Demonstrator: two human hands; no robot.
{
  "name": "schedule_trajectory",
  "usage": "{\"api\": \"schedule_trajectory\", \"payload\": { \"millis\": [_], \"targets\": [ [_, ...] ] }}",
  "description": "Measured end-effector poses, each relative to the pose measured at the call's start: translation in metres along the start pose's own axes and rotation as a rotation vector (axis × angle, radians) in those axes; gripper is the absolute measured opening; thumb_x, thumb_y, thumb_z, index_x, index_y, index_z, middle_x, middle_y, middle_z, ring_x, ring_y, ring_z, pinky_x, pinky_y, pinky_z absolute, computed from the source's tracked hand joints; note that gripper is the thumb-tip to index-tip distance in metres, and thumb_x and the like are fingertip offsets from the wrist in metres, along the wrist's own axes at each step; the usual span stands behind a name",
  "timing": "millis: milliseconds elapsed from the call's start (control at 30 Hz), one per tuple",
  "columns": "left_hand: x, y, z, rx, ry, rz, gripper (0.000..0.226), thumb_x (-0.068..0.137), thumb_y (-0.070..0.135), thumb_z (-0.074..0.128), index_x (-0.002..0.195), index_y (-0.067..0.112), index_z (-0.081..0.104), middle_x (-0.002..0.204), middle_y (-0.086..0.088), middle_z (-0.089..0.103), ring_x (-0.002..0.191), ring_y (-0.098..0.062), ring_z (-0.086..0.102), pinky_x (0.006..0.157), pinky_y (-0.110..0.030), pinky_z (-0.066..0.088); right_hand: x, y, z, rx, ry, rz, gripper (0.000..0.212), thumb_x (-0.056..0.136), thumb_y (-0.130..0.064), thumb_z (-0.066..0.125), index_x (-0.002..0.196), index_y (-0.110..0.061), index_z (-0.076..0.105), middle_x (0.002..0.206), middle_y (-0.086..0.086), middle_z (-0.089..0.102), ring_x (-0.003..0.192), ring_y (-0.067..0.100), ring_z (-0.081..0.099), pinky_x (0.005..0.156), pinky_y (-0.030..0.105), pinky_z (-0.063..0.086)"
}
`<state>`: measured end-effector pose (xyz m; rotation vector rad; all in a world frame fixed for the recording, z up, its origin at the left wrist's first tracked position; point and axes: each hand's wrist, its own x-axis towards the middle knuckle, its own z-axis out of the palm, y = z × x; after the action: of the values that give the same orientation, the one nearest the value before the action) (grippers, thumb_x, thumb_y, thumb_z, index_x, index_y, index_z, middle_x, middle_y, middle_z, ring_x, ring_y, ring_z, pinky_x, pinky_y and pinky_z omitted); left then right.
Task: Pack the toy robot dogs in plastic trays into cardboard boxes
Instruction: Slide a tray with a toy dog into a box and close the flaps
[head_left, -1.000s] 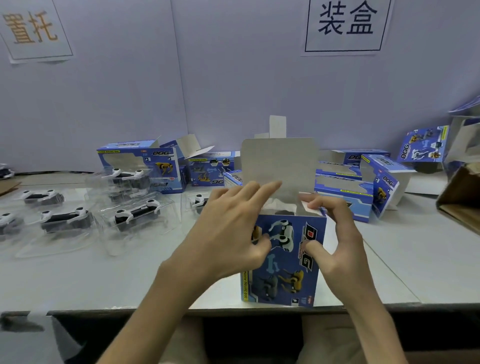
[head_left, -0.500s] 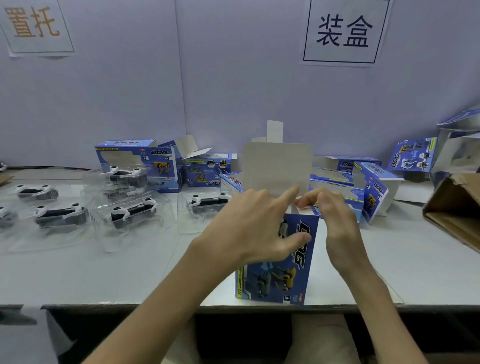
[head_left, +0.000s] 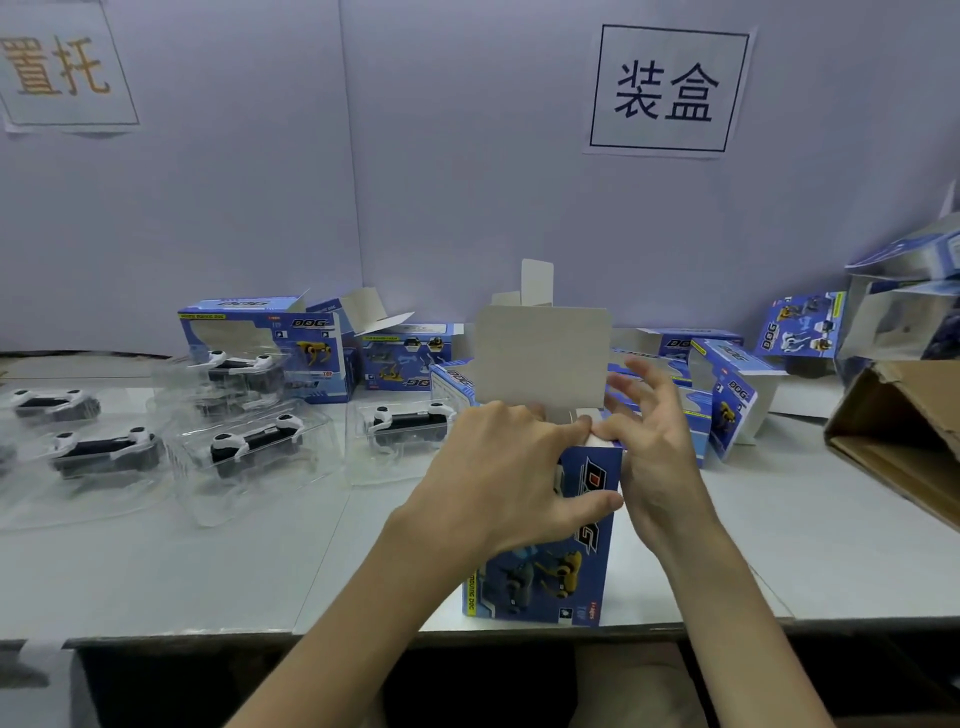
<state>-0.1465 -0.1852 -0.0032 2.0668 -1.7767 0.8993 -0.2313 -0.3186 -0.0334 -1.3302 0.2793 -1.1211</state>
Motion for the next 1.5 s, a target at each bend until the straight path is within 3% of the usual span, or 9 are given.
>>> {"api": "schedule_trajectory", "payload": {
  "millis": [167,333,533,667,800,900,1233,1367,1500],
  "targets": [
    [0.002,-0.002,0.003,0.052,-0.032,0.005,0.069,0.084,0.080,0.037,0.129,0.033,0.057,0.100,0.004,0.069,0.093,-0.020,0.065,0.071,-0.031,0.044,0.034,-0.032,0.007,-0.113,-0.180,-0.127,0.051,0.092,0.005,0.050,0.134,-0.025,0.055,0.132,-0.002,0.061,0.124,0.018,0.058,0.090,0.030,0.052],
    [0.001,-0.001,0.003,0.027,-0.061,-0.007,0.067,0.084,0.079,0.041,0.133,0.034,0.054,0.111,-0.002,0.069,0.095,-0.021,0.065,0.074,-0.032,0.047,0.081,-0.079,0.026,-0.812,-0.407,-0.377,0.028,0.097,-0.029,0.063,0.124,-0.031,0.065,0.124,-0.015,0.064,0.112,0.002,0.060,0.092,0.021,0.046],
    [0.004,-0.001,0.000,-0.002,-0.101,-0.016,0.065,0.085,0.077,0.045,0.131,0.033,0.057,0.115,-0.002,0.069,0.098,-0.020,0.065,0.072,-0.029,0.040,0.123,-0.113,0.078,-1.130,-0.650,-0.099,0.056,0.105,-0.053,0.025,0.099,-0.023,0.072,0.109,0.003,0.072,0.088,0.020,0.066,0.073,0.029,0.045],
    [0.000,0.001,-0.003,-0.005,-0.150,-0.035,0.065,0.084,0.077,0.046,0.134,0.036,0.054,0.126,-0.005,0.063,0.093,-0.023,0.064,0.069,-0.029,0.036,0.134,-0.098,0.090,-1.397,-0.739,0.068,0.068,0.099,-0.067,0.023,0.088,-0.018,0.069,0.098,0.004,0.068,0.088,0.021,0.063,0.080,0.034,0.050],
    [0.004,0.004,-0.007,-0.023,-0.232,-0.098,0.068,0.081,0.079,0.047,0.138,0.041,0.050,0.163,-0.015,0.016,0.094,-0.035,0.067,0.080,-0.034,0.045,0.131,-0.078,0.080,-1.423,-0.661,0.121,0.099,0.076,-0.093,0.022,0.123,-0.016,0.063,0.136,0.009,0.058,0.122,0.026,0.056,0.106,0.045,0.040],
    [0.007,0.004,-0.012,-0.030,-0.256,-0.105,0.067,0.081,0.080,0.048,0.135,0.041,0.055,0.165,-0.016,0.003,0.088,-0.035,0.068,0.082,-0.033,0.047,0.128,-0.077,0.083,-1.426,-0.647,0.073,0.095,0.059,-0.101,0.020,0.089,-0.023,0.065,0.102,0.000,0.068,0.090,0.017,0.066,0.085,0.039,0.049],
    [0.007,0.006,-0.014,-0.022,-0.276,-0.094,0.071,0.080,0.081,0.048,0.138,0.041,0.052,0.165,-0.016,0.003,0.097,-0.036,0.067,0.087,-0.035,0.048,0.113,-0.070,0.082,-1.452,-0.701,-0.195,0.079,0.067,-0.087,0.017,0.060,-0.013,0.043,0.062,0.004,0.047,0.058,0.019,0.042,0.059,0.033,0.035],
    [0.006,0.004,-0.011,-0.038,-0.241,-0.083,0.070,0.079,0.081,0.051,0.135,0.039,0.057,0.159,-0.013,0.025,0.082,-0.027,0.065,0.070,-0.031,0.039,0.107,-0.057,0.078,-1.516,-0.728,-0.380,0.075,0.072,-0.083,0.022,0.051,-0.012,0.034,0.050,0.003,0.036,0.050,0.019,0.034,0.053,0.032,0.030],
    [0.006,0.002,-0.006,-0.019,-0.189,-0.069,0.069,0.080,0.079,0.051,0.134,0.038,0.057,0.149,-0.011,0.044,0.092,-0.028,0.065,0.072,-0.032,0.040,0.106,-0.055,0.075,-1.517,-0.707,-0.605,0.075,0.072,-0.083,0.018,0.046,-0.013,0.029,0.043,0.002,0.028,0.043,0.017,0.028,0.048,0.030,0.023]
  ]
}}
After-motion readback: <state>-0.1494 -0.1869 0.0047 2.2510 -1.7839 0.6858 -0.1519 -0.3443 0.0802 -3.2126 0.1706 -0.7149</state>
